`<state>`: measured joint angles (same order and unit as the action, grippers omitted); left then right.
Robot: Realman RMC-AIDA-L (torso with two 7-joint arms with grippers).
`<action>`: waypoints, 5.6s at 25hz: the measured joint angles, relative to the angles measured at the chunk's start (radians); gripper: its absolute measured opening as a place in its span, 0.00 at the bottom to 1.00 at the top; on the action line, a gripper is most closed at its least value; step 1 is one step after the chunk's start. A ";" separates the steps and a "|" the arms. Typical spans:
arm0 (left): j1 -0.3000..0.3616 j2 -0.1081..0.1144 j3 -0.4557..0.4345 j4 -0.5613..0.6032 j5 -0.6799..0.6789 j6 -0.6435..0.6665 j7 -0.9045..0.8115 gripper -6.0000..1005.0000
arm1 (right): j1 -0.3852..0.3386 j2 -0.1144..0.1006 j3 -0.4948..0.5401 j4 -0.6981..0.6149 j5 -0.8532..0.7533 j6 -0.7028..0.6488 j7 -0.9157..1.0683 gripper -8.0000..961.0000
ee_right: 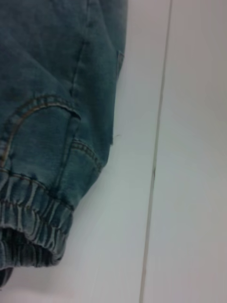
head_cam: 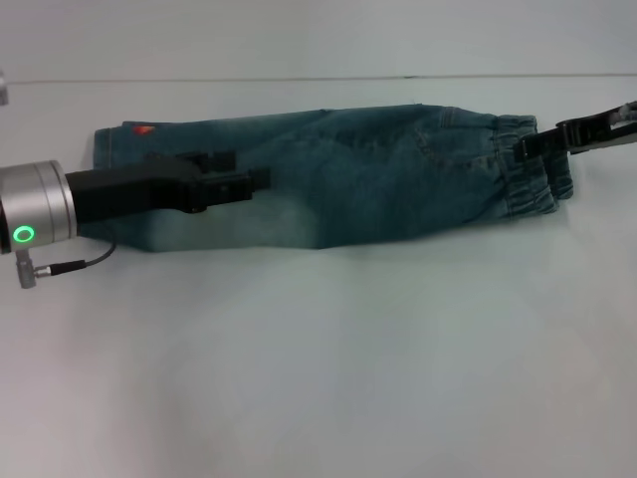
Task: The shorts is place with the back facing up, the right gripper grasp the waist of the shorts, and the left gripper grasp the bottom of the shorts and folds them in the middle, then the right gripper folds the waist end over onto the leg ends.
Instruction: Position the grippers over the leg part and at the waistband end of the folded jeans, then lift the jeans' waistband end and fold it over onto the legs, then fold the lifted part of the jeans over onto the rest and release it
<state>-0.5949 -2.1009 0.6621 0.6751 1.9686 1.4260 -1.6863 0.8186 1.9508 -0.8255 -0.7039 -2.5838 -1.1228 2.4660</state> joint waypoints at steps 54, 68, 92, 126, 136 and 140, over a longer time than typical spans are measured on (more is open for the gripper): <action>0.020 -0.018 0.000 -0.032 -0.007 -0.052 0.001 0.72 | -0.063 0.028 0.021 -0.051 0.098 -0.086 -0.070 0.33; -0.025 -0.065 0.006 -0.102 -0.086 -0.274 0.088 0.67 | -0.081 -0.005 0.041 -0.051 0.192 -0.135 -0.092 0.12; -0.272 -0.074 -0.082 -0.895 -0.800 -0.521 1.529 0.02 | -0.100 -0.056 0.240 -0.212 0.573 -0.598 -0.123 0.12; 0.088 -0.073 -0.844 -0.941 -0.191 -0.177 1.509 0.24 | 0.028 -0.036 0.056 -0.112 0.597 -0.493 -0.194 0.11; 0.228 -0.069 -1.054 -0.803 -0.194 -0.055 1.330 0.67 | 0.161 0.043 -0.146 -0.011 0.558 -0.354 -0.218 0.12; 0.239 -0.068 -1.066 -0.765 -0.194 -0.061 1.268 0.90 | 0.184 0.072 -0.156 -0.008 0.497 -0.319 -0.218 0.15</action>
<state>-0.3562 -2.1690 -0.4036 -0.0904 1.7744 1.3655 -0.4179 1.0027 2.0232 -0.9818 -0.7120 -2.0863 -1.4417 2.2484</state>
